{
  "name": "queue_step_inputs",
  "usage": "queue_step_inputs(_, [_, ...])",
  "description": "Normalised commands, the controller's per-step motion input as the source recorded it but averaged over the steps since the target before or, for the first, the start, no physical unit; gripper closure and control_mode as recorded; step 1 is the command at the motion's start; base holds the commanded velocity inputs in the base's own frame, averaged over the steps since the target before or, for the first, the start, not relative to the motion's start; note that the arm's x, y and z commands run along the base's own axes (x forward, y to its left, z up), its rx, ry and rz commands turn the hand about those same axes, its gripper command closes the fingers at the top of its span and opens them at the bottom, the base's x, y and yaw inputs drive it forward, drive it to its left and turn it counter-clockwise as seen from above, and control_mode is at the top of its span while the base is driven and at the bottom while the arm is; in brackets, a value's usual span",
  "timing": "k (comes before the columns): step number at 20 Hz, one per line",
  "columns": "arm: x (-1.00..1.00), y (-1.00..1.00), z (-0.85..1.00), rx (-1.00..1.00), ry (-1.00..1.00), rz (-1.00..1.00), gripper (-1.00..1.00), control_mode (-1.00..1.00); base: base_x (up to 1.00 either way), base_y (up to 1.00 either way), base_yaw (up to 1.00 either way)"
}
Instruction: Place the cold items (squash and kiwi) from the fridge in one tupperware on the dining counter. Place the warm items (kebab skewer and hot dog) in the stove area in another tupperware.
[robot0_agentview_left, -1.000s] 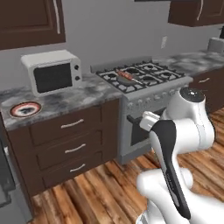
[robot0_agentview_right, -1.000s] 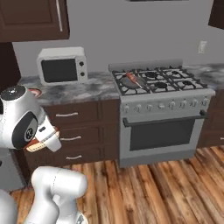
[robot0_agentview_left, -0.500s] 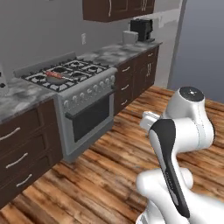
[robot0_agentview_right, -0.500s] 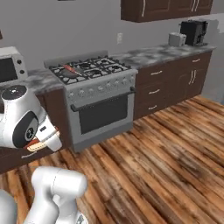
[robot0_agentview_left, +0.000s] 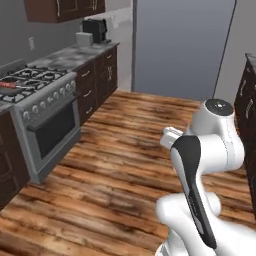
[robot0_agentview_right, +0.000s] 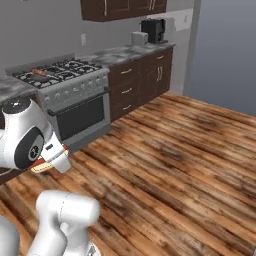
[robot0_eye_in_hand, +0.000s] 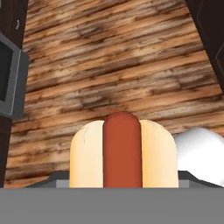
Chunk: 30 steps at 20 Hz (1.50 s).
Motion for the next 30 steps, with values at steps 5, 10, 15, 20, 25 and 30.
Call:
queue_step_inputs(5, [0.0,0.0,0.0,0.0,0.0,0.0,1.0,1.0,-1.0,0.02,-0.45])
queue_step_inputs(10, [0.0,0.0,0.0,0.0,0.0,0.0,1.0,1.0,-1.0,0.07,-0.47])
queue_step_inputs(15, [0.0,0.0,0.0,0.0,0.0,0.0,1.0,1.0,-1.0,0.08,-0.43])
queue_step_inputs(20, [0.0,0.0,0.0,0.0,0.0,0.0,1.0,1.0,-1.0,-0.02,-0.33])
queue_step_inputs(25, [0.0,0.0,0.0,0.0,0.0,0.0,1.0,1.0,-1.0,-0.07,-0.27])
queue_step_inputs(30, [0.0,0.0,0.0,0.0,0.0,0.0,1.0,1.0,-1.0,-0.26,-0.23])
